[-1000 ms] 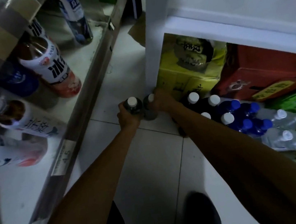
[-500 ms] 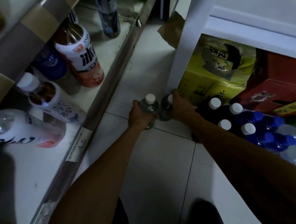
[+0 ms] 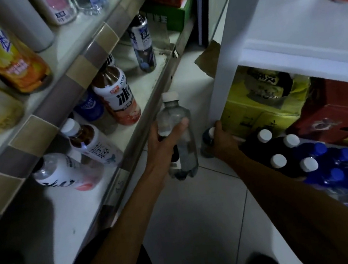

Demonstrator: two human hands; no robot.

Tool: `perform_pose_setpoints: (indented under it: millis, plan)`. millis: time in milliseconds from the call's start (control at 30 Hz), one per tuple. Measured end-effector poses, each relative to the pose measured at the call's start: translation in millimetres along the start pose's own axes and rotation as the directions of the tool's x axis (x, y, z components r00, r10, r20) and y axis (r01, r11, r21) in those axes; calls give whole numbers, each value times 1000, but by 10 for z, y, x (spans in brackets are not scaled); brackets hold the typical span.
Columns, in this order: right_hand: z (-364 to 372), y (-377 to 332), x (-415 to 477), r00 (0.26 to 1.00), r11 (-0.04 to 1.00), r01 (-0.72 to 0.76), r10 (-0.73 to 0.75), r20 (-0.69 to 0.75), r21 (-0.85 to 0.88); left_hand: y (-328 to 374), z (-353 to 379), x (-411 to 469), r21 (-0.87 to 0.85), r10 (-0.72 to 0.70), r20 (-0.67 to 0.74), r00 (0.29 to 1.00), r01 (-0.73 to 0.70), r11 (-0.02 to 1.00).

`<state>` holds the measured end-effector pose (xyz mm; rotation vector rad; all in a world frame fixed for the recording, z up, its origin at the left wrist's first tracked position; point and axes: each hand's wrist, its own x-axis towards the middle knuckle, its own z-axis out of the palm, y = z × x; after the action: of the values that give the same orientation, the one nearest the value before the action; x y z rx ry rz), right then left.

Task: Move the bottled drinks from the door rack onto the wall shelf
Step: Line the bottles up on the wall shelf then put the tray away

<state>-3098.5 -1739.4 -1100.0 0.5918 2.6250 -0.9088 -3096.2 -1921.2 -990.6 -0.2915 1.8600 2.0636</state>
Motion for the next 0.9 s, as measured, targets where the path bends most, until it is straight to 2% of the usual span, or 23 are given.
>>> perform_pose_setpoints:
  millis: [167, 267, 400, 567, 700, 833, 900]
  plan:
    - [77, 70, 23, 996, 998, 59, -57, -70, 31, 101, 19, -2, -60, -15, -43, 999, 12, 998]
    - [80, 55, -2, 993, 999, 46, -43, -106, 19, 136, -30, 3, -97, -35, -72, 997, 28, 995]
    - [-2, 2, 21, 1000, 998, -14, 13, -21, -64, 161, -71, 13, -152, -56, -97, 994, 41, 987]
    - [-287, -41, -111, 997, 995, 67, -64, 49, -70, 214, -90, 65, -147, -26, -139, 990, 5, 989]
    - [-706, -187, -458, 995, 985, 82, -89, 40, 150, 301, 15, 88, -147, -42, -171, 984, 16, 989]
    - [-1373, -541, -870, 970, 962, 192, -216, 112, 194, 342, 64, 39, -64, -14, -178, 984, 3, 998]
    - [-1636, -640, -1047, 963, 937, 194, -238, 123, 291, 316, 62, -5, -41, -22, -168, 986, 16, 999]
